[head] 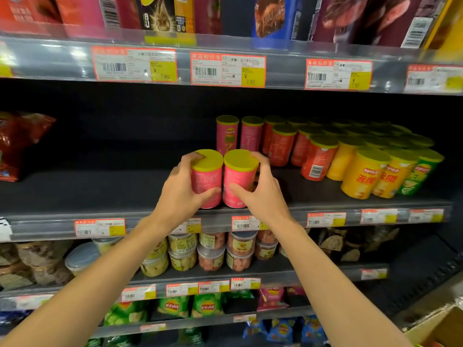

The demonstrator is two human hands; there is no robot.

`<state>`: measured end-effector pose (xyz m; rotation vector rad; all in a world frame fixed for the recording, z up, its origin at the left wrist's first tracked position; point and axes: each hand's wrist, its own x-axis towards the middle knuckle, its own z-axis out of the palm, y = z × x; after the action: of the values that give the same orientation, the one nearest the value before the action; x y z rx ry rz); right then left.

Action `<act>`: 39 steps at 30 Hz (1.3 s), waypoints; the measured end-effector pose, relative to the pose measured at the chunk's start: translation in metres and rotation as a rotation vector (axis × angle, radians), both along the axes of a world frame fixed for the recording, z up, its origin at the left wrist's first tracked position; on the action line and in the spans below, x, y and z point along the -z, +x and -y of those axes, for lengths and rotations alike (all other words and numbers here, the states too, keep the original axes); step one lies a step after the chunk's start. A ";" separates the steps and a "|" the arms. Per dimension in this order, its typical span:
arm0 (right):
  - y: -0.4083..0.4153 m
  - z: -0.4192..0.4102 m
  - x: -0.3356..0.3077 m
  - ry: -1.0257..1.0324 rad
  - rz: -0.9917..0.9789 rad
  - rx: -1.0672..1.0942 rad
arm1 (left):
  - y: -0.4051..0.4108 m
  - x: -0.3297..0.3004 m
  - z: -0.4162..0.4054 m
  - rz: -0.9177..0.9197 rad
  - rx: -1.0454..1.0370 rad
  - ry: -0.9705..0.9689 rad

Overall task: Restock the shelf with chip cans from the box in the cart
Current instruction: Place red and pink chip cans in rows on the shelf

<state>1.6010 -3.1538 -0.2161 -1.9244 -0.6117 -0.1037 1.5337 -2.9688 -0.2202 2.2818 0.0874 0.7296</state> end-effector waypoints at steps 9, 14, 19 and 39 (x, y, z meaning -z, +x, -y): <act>0.004 -0.002 0.012 0.055 -0.028 0.007 | 0.001 0.013 -0.004 0.025 0.016 -0.005; 0.006 -0.004 0.018 0.052 -0.014 0.026 | 0.004 0.019 -0.008 0.047 0.022 -0.031; 0.012 -0.003 0.019 0.029 -0.001 0.027 | 0.006 0.022 -0.011 0.081 0.019 -0.018; 0.098 -0.015 0.018 0.011 0.010 0.236 | 0.007 0.026 -0.009 0.064 0.036 -0.047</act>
<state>1.6986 -3.1391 -0.2336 -1.9809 -0.3872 -0.2658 1.5409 -2.9594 -0.2465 2.2077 0.0332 0.7733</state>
